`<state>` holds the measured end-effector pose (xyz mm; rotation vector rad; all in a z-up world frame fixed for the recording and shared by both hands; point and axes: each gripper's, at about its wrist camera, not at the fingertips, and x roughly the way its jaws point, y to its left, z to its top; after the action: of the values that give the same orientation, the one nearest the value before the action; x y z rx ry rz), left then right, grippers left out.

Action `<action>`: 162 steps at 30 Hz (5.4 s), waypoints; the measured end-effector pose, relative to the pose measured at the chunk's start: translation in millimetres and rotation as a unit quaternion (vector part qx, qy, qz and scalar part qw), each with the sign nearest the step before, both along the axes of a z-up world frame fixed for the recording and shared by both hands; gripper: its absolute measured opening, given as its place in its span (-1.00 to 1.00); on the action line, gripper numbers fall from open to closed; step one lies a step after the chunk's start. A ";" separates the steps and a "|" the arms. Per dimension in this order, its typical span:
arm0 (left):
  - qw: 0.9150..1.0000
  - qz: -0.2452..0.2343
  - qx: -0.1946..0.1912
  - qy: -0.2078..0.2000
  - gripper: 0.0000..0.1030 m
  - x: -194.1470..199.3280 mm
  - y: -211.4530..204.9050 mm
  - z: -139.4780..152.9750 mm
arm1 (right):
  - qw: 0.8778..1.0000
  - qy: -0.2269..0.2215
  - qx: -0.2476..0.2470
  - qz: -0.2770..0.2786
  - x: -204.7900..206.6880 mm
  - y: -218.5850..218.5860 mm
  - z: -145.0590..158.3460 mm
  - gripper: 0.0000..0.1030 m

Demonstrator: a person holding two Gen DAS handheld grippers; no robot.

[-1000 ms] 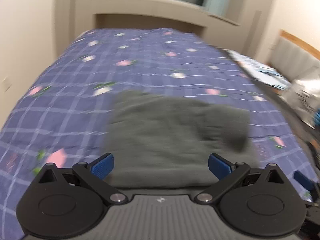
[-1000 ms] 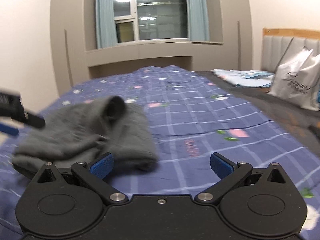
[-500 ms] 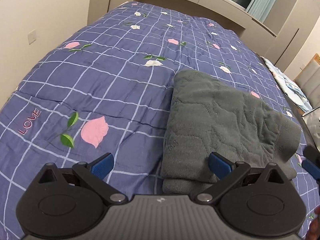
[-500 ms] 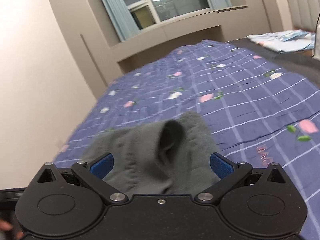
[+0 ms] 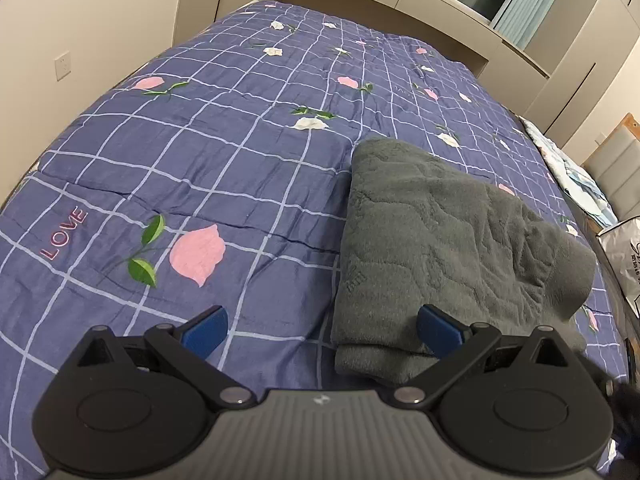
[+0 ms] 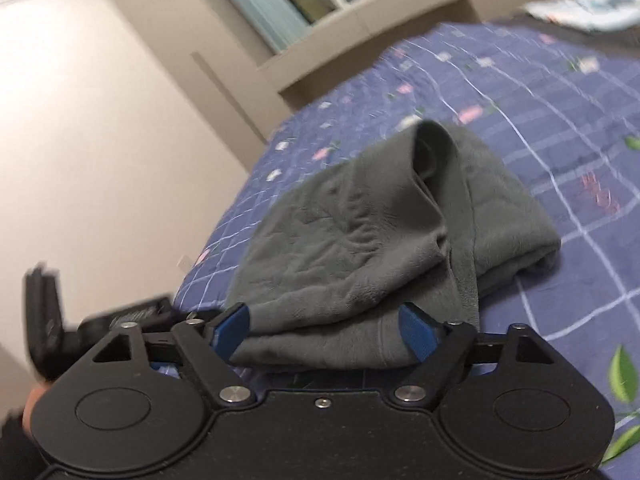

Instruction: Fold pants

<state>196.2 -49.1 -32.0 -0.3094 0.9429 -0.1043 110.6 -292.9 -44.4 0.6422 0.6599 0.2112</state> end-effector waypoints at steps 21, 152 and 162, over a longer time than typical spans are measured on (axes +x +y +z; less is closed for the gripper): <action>1.000 0.022 -0.019 -0.008 0.99 -3.2 7.5 10.3 | 0.995 -0.032 0.048 -0.084 -14.3 -11.0 5.2 -0.70; 0.990 -0.076 0.101 -0.056 0.99 112.7 -105.3 -28.0 | 0.954 -0.021 -0.296 -0.038 142.0 -63.5 -36.7 0.99; 0.989 -0.098 0.098 -0.056 0.99 80.9 -101.3 -3.3 | 0.944 -0.052 -0.324 -0.037 90.3 -34.9 -1.5 0.99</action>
<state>277.2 -150.4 -35.3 -0.0289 0.8623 -0.2056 201.0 -327.7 -45.9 0.0206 0.5571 -0.0476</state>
